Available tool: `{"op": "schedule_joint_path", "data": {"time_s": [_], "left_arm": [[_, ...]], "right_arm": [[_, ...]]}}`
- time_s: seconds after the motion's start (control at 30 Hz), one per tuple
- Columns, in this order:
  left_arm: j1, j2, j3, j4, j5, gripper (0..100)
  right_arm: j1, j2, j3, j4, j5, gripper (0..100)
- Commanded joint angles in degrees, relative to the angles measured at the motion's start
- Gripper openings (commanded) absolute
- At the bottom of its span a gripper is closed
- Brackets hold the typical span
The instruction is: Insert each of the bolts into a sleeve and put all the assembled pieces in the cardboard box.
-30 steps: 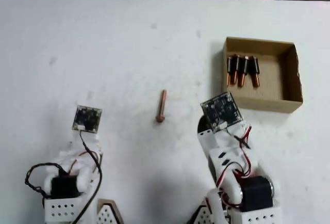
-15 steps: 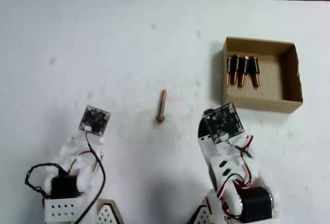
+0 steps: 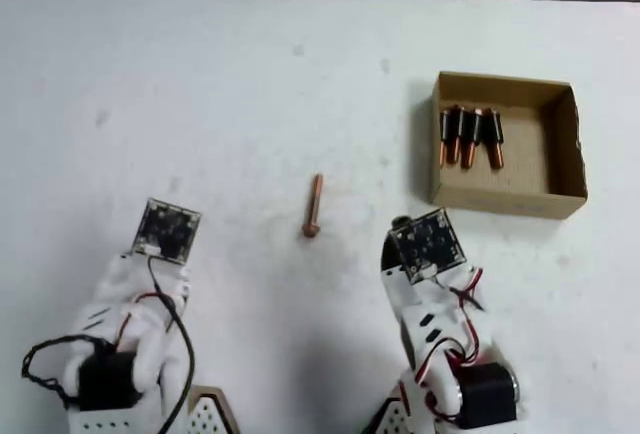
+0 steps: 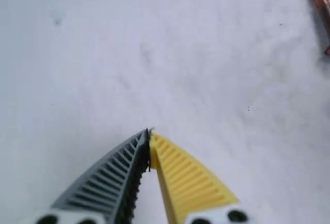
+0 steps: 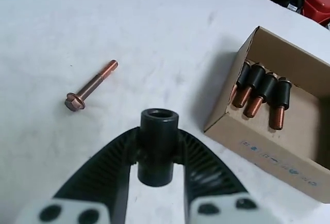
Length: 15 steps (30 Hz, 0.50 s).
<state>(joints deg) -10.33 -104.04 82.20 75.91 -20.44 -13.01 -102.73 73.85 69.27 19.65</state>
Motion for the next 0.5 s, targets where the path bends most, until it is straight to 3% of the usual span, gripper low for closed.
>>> {"op": "schedule_joint_path", "data": {"time_s": [0.0, 0.1, 0.47], "left_arm": [[-0.5, 0.7, -9.1, 3.3, 0.5, 2], [-0.5, 4.3, -13.5, 3.8, 0.5, 2], [2.2, 36.7, -33.8, 1.1, 0.5, 2]], "right_arm": [[0.9, -0.4, 1.0, -2.4, -0.7, 1.5], [0.9, -0.4, 4.3, -5.5, -0.7, 1.5], [0.9, -0.5, 10.5, -10.4, -1.1, 1.5]]}}
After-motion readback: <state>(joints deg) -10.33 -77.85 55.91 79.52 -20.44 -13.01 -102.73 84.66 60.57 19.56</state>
